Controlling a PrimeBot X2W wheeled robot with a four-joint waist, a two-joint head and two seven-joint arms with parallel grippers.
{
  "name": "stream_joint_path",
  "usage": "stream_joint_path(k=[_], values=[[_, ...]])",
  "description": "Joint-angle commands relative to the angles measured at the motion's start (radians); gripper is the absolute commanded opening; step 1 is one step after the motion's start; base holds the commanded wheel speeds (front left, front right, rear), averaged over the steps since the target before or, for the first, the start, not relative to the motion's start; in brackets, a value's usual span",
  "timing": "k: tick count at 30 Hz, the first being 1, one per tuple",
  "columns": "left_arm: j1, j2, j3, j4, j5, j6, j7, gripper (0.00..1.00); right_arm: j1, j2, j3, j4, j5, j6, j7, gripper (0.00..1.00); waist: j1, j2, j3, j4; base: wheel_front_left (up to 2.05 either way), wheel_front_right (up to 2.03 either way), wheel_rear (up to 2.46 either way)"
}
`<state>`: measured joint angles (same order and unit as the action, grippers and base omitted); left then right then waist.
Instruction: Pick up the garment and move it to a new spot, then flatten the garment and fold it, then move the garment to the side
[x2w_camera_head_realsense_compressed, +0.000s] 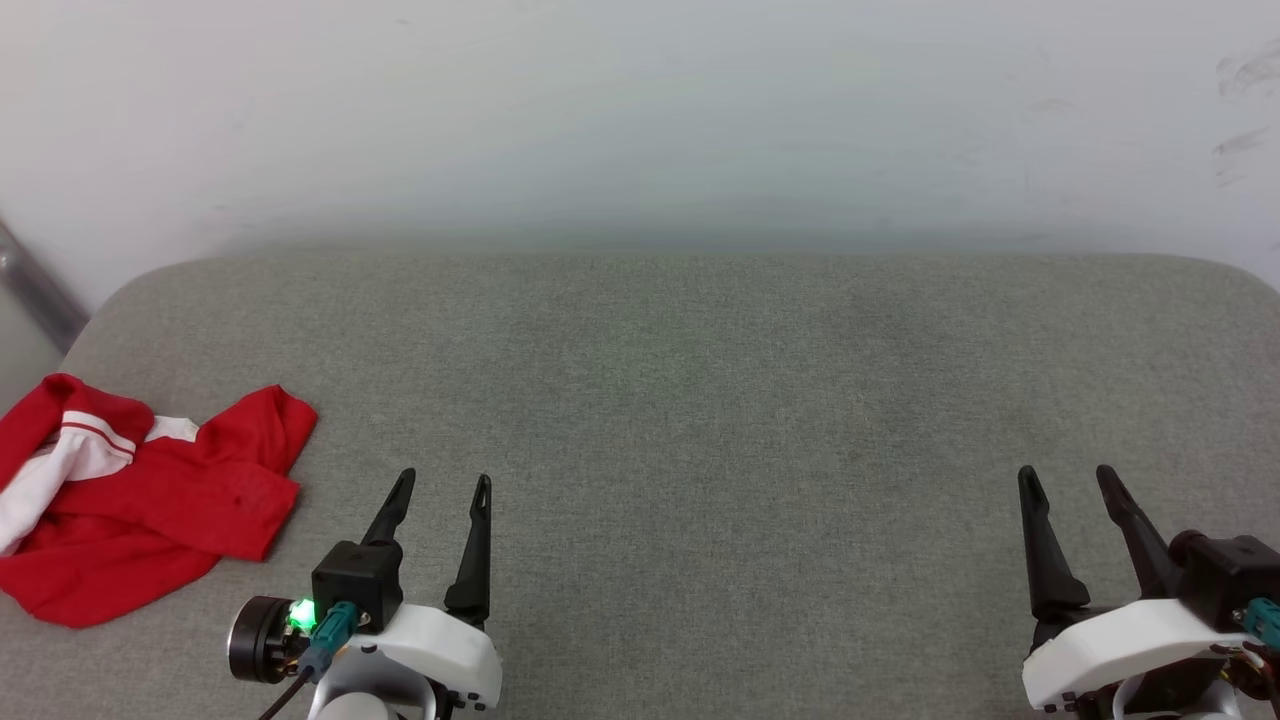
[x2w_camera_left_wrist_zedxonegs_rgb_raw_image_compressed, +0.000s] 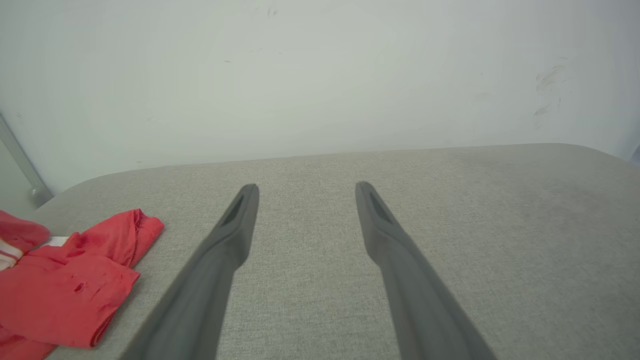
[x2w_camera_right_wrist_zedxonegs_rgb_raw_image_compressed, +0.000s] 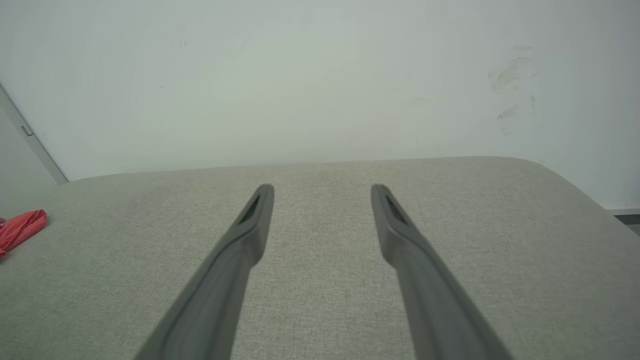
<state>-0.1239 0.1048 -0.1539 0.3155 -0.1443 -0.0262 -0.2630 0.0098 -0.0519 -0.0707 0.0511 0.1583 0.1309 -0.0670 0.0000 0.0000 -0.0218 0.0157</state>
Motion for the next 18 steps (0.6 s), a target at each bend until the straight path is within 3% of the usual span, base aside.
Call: stream_joint_path(k=[1,12,15,18], values=[[-0.012,0.002,0.000,0.004,-0.005,0.002,-0.003,1.00,-0.002,0.002,-0.002,0.005,0.013,0.000,-0.006,1.00,0.0000,0.0000,0.000,-0.001,0.00,0.00,0.00],[-0.018,0.000,0.000,0.019,-0.027,0.007,-0.003,1.00,-0.004,0.003,-0.001,0.014,-0.001,0.000,-0.006,1.00,0.0000,0.0000,0.000,0.013,0.00,0.00,0.00],[-0.019,-0.002,0.003,0.019,-0.035,0.011,-0.003,1.00,-0.003,0.003,0.003,0.005,-0.007,0.000,-0.002,1.00,0.0000,0.0000,0.002,0.034,0.00,0.00,0.00],[-0.021,-0.006,0.010,0.011,-0.047,0.022,-0.003,1.00,0.006,0.002,0.011,-0.017,-0.014,0.000,0.006,1.00,0.0000,0.0000,0.006,0.097,0.00,0.00,0.00]])
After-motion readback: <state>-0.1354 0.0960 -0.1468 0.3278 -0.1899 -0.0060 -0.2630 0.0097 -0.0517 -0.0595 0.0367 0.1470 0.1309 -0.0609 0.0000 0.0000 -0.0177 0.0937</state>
